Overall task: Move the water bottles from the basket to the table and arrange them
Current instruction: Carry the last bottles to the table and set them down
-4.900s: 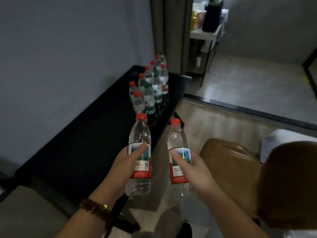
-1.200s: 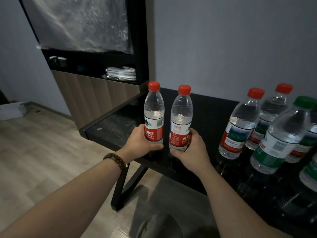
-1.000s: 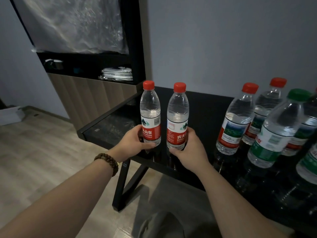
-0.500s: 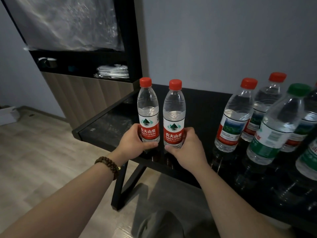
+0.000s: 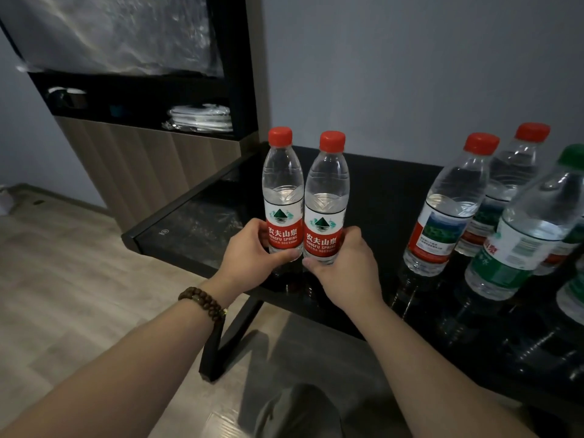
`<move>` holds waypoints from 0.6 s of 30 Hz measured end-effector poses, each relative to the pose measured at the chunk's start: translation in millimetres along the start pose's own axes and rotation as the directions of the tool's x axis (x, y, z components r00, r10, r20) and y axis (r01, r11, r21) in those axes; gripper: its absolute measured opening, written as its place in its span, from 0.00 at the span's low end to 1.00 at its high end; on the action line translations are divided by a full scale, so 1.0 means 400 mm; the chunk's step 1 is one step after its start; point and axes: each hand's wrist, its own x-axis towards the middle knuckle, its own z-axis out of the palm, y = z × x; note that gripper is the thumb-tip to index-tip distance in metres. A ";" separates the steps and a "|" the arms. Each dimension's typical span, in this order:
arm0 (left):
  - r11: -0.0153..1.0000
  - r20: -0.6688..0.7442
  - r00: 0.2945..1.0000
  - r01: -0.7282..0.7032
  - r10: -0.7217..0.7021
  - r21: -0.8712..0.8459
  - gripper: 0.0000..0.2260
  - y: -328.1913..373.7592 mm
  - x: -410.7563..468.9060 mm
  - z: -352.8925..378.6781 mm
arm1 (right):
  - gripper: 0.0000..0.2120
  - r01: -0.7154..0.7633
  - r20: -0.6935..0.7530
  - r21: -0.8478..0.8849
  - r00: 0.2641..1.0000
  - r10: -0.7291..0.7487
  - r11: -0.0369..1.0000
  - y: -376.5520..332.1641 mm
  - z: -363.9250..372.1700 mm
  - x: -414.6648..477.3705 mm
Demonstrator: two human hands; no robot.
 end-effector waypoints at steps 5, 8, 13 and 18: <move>1.000 -0.025 1.000 -0.014 0.015 0.022 0.33 -0.002 0.060 0.016 | 0.35 -0.038 -0.023 -0.019 0.999 0.037 0.999 -0.017 0.020 0.045; 0.999 -0.002 1.000 0.013 -0.013 0.033 0.32 0.004 0.131 0.017 | 0.35 -0.081 -0.034 -0.013 0.996 0.080 0.997 -0.033 0.040 0.099; 0.999 0.018 0.999 0.033 -0.033 0.028 0.27 0.003 0.243 0.033 | 0.34 -0.115 -0.090 -0.063 0.990 0.109 0.991 -0.052 0.083 0.191; 0.999 0.034 0.998 0.045 -0.044 -0.027 0.29 -0.024 0.340 0.052 | 0.34 -0.159 -0.101 -0.135 0.984 0.146 0.978 -0.065 0.114 0.286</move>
